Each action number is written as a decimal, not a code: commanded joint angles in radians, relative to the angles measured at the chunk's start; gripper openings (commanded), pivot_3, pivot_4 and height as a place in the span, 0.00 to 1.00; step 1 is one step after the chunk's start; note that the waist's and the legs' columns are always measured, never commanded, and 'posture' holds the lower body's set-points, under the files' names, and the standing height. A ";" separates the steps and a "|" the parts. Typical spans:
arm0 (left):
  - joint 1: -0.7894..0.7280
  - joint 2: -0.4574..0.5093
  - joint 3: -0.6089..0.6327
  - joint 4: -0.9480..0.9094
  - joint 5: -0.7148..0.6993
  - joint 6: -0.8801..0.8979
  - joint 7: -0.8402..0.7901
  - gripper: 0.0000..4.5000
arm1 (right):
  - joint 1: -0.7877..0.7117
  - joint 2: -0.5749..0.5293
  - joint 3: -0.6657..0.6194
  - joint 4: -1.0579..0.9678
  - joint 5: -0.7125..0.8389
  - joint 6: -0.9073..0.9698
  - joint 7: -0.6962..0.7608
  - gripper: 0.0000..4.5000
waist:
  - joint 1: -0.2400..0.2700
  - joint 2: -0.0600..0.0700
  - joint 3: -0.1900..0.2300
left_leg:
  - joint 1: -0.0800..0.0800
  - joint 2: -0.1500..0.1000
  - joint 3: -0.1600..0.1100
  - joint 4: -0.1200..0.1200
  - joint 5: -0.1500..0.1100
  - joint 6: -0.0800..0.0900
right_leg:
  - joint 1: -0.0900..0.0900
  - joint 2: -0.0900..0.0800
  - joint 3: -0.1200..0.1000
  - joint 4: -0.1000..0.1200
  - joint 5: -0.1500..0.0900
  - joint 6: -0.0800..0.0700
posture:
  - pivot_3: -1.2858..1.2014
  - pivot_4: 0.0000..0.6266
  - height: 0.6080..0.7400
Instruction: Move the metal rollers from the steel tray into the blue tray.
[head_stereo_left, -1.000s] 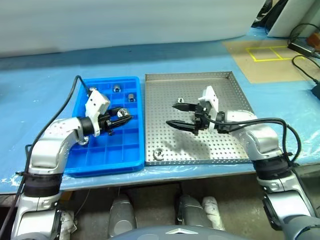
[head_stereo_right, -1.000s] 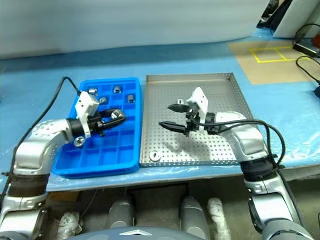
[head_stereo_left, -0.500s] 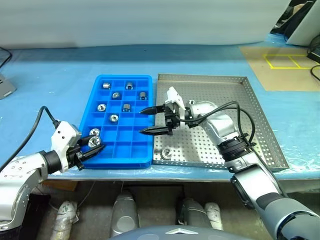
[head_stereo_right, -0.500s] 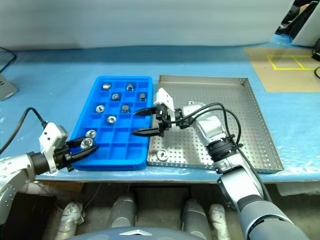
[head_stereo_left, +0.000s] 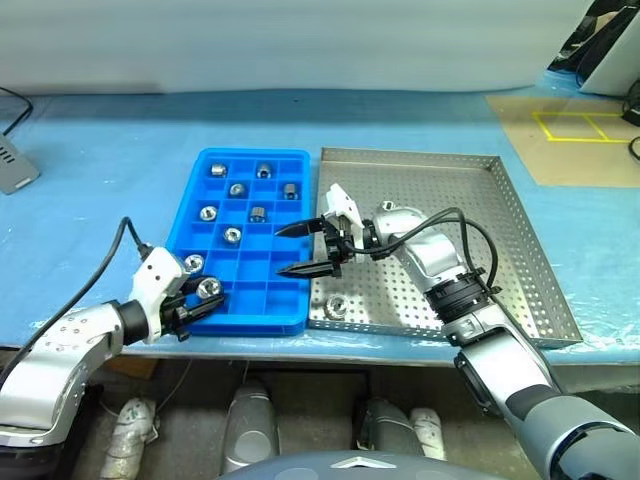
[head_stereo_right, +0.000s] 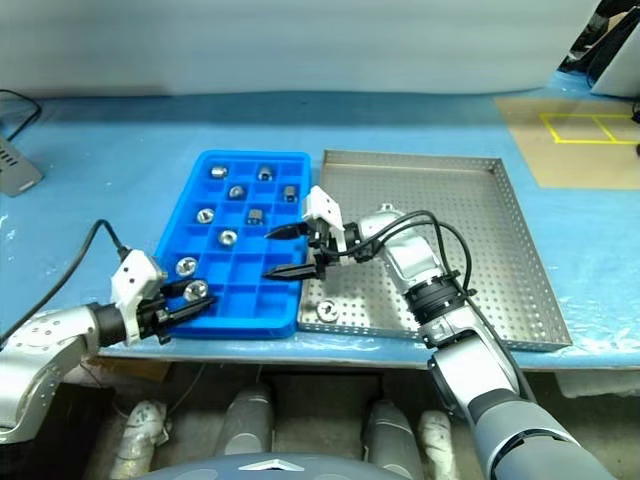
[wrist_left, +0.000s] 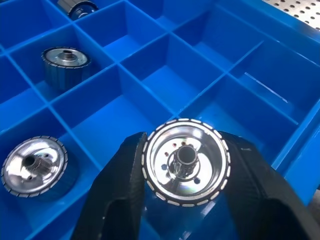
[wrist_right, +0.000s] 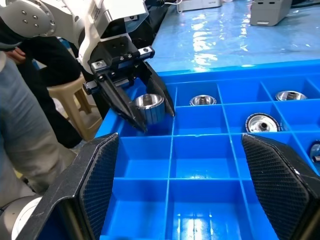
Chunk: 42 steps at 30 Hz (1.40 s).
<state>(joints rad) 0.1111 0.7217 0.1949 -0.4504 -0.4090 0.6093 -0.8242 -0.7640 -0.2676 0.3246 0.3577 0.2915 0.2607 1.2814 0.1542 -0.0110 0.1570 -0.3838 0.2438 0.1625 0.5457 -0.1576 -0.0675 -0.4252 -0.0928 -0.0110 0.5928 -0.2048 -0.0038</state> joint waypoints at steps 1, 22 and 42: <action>-0.024 0.021 -0.025 0.044 0.020 0.005 0.008 0.76 | 0.022 -0.008 -0.029 -0.045 0.000 -0.009 -0.016 0.91 | -0.002 0.000 0.000 | 0.000 0.000 0.000 0.000 0.000 0.000 | 0.000 0.000 0.000 0.000 0.000 0.000 | 0.63 0.24 1.00; -0.729 -0.227 -0.292 0.435 -0.004 -0.055 -0.069 0.83 | 0.178 -0.226 -0.288 -0.106 -0.027 0.030 -0.283 0.91 | -0.033 0.000 -0.001 | 0.001 -0.002 -0.004 0.011 0.005 -0.005 | 0.000 0.000 0.005 0.014 -0.001 -0.002 | 0.52 0.24 1.00; -0.771 -0.313 -0.368 0.489 -0.001 -0.045 -0.201 0.83 | 0.253 -0.198 -0.432 -0.022 -0.002 0.038 -0.476 0.91 | -0.085 -0.001 -0.001 | 0.002 -0.003 -0.001 0.015 0.002 -0.001 | 0.001 0.000 0.009 0.014 -0.001 -0.002 | 0.48 0.24 1.00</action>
<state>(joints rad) -0.6536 0.4067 -0.1657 0.0515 -0.4091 0.5781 -1.0135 -0.4770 -0.4651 -0.0703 0.3525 0.2638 0.3246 0.8177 0.0688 -0.0116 0.1564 -0.3818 0.2410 0.1617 0.5606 -0.1555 -0.0687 -0.4238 -0.0930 -0.0016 0.6068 -0.2056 -0.0057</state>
